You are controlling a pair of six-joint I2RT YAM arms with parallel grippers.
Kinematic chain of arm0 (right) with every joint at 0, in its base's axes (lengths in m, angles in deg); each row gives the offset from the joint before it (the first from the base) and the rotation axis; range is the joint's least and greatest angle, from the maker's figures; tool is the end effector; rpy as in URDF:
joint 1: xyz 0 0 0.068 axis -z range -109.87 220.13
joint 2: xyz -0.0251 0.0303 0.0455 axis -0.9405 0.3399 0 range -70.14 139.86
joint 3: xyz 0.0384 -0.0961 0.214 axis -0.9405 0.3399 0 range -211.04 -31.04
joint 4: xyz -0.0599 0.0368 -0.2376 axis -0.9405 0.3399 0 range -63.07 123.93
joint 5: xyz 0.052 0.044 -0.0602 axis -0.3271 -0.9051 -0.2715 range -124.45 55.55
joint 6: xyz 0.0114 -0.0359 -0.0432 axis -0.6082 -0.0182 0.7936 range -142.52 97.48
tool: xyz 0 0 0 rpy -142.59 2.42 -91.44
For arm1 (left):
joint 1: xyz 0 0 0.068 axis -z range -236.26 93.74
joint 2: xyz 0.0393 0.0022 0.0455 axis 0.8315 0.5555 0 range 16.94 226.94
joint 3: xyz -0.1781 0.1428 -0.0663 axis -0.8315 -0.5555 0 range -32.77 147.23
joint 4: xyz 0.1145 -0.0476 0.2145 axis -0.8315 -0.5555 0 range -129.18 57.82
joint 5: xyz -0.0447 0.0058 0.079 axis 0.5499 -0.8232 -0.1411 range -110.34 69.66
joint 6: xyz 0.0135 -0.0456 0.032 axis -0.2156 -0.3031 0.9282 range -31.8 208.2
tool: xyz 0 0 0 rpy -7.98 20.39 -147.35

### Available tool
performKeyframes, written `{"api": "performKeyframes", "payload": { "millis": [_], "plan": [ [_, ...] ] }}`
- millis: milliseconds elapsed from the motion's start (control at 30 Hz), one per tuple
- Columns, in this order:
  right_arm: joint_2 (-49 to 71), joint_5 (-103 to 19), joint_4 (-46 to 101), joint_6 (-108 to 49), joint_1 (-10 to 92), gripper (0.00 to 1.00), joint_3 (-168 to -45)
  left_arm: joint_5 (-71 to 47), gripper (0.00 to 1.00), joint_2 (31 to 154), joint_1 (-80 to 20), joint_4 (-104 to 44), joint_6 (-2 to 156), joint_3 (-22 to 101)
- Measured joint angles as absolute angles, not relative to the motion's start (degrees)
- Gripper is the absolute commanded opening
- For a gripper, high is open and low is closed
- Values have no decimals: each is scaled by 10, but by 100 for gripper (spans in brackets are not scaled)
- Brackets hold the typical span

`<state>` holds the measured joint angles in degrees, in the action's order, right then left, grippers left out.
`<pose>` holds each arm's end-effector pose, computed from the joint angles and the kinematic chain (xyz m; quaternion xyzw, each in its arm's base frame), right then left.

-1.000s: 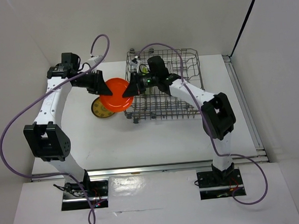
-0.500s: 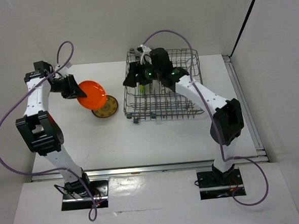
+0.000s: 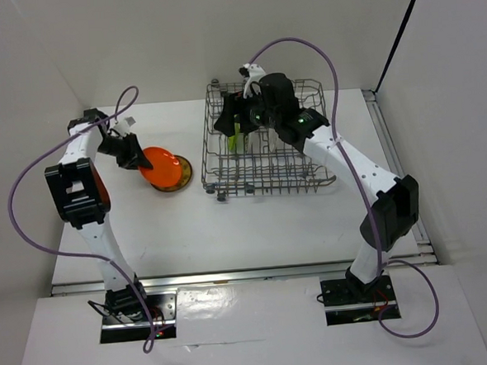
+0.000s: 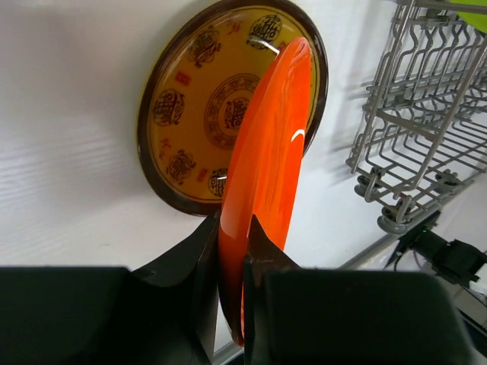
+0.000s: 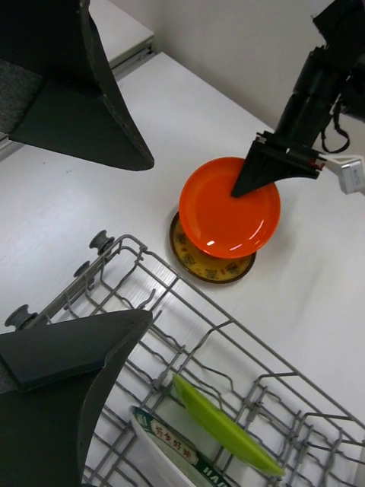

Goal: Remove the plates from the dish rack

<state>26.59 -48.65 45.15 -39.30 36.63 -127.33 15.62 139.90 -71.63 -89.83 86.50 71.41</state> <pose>0.3153 0.2207 0.3615 -0.1885 0.7871 0.3367 0.4812 0.3981 0.0847 0.1832 -0.1042 0.9394 -0.2910 0.1481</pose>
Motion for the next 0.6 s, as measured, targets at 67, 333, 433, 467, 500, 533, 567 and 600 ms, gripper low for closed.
{"api": "performKeyframes", "payload": {
  "millis": [67, 333, 433, 467, 500, 533, 567, 600],
  "plan": [
    [266, -483, 460, -393, 367, 81, -1268, 146, 20, 1399, -705, -893, 866, 717],
    [266, -473, 479, -389, 367, 82, -1264, 93, 47, 1399, -656, -882, 868, 720],
    [266, -471, 482, -386, 367, 82, -1264, 56, 58, 1401, -654, -882, 868, 720],
    [266, -471, 483, -385, 367, 82, -1264, 45, 62, 1403, -654, -882, 869, 720],
    [265, -471, 484, -384, 367, 82, -1264, 33, 65, 1406, -651, -882, 870, 720],
    [265, -472, 484, -383, 367, 82, -1264, 20, 68, 1408, -650, -883, 870, 720],
    [265, -472, 485, -382, 367, 82, -1264, 8, 69, 1411, -648, -884, 872, 720],
    [265, -472, 486, -381, 367, 82, -1264, -4, 72, 1413, -645, -885, 875, 720]
  ]
}}
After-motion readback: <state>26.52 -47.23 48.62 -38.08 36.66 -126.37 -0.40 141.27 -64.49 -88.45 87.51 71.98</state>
